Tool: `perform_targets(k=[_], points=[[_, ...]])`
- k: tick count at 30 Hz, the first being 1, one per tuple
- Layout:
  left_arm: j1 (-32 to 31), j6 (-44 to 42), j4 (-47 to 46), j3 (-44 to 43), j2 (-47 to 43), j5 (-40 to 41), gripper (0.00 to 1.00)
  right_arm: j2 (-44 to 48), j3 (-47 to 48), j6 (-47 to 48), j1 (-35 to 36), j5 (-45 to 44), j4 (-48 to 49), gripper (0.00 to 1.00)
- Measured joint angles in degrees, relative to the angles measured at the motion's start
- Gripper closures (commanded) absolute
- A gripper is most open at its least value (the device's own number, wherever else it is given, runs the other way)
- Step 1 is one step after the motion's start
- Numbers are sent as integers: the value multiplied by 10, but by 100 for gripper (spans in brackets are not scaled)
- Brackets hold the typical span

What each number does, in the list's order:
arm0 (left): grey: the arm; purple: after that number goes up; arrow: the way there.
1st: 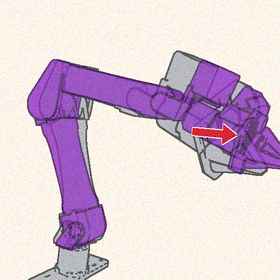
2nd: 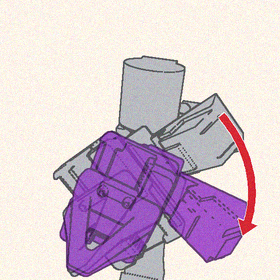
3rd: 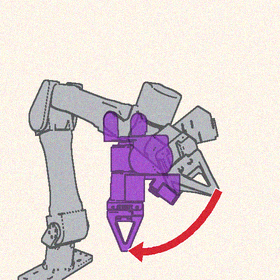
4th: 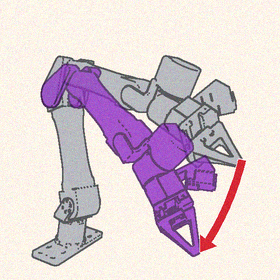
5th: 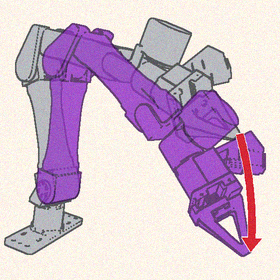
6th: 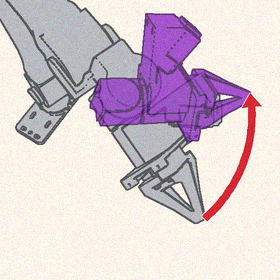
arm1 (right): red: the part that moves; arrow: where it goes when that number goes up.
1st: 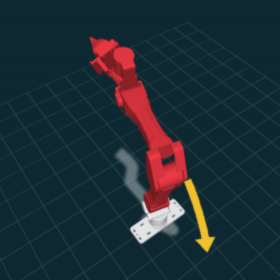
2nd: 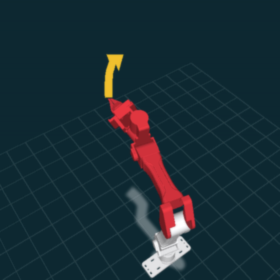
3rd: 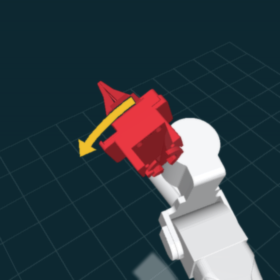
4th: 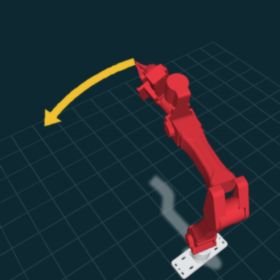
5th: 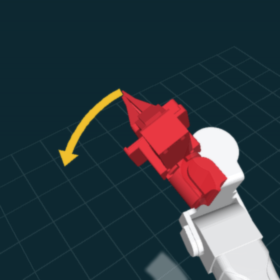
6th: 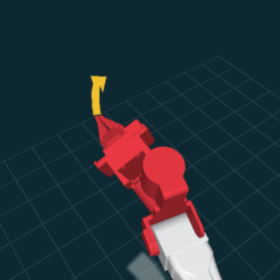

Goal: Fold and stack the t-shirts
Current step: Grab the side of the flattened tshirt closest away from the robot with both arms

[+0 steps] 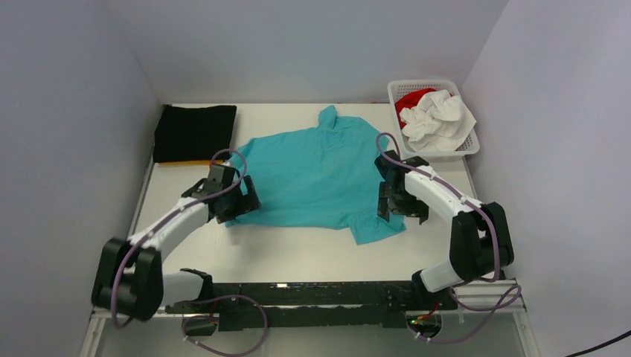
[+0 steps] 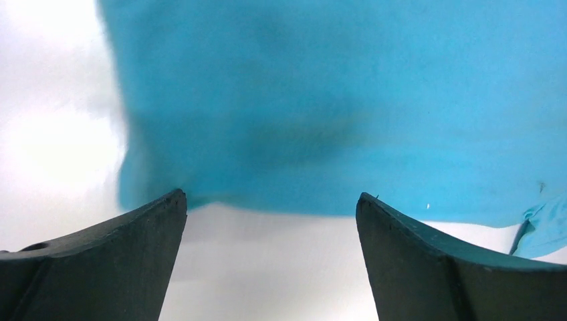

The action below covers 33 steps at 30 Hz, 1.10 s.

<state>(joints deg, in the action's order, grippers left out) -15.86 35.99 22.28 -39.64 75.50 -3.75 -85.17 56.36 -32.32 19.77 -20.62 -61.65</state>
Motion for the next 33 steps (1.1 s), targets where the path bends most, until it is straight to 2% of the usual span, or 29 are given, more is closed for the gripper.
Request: perform_targets(k=[5, 9, 14, 16, 22, 28, 31, 33], points=[[-1, 43, 74, 34, -160, 82, 0, 48, 5, -3, -4, -5, 75, 0], [5, 90, 119, 71, -216, 139, 1, 121, -26, -2, -15, 4, 148, 0], [37, 137, 127, 141, -220, 156, 23, 157, -66, 0, -20, 18, 200, 0], [53, 145, 118, 157, -228, 158, 26, 162, -81, -1, -22, 22, 213, 0], [92, 147, 7, 191, -237, 141, 34, 189, -121, -9, -29, 38, 236, 0], [99, 142, -96, 206, -202, 100, 56, 192, -126, -18, -32, 47, 243, 0], [99, 136, -141, 206, -166, 75, 62, 195, -134, -23, -33, 46, 243, 0], [99, 132, -170, 203, -142, 56, 72, 198, -140, -26, -34, 46, 243, 0]])
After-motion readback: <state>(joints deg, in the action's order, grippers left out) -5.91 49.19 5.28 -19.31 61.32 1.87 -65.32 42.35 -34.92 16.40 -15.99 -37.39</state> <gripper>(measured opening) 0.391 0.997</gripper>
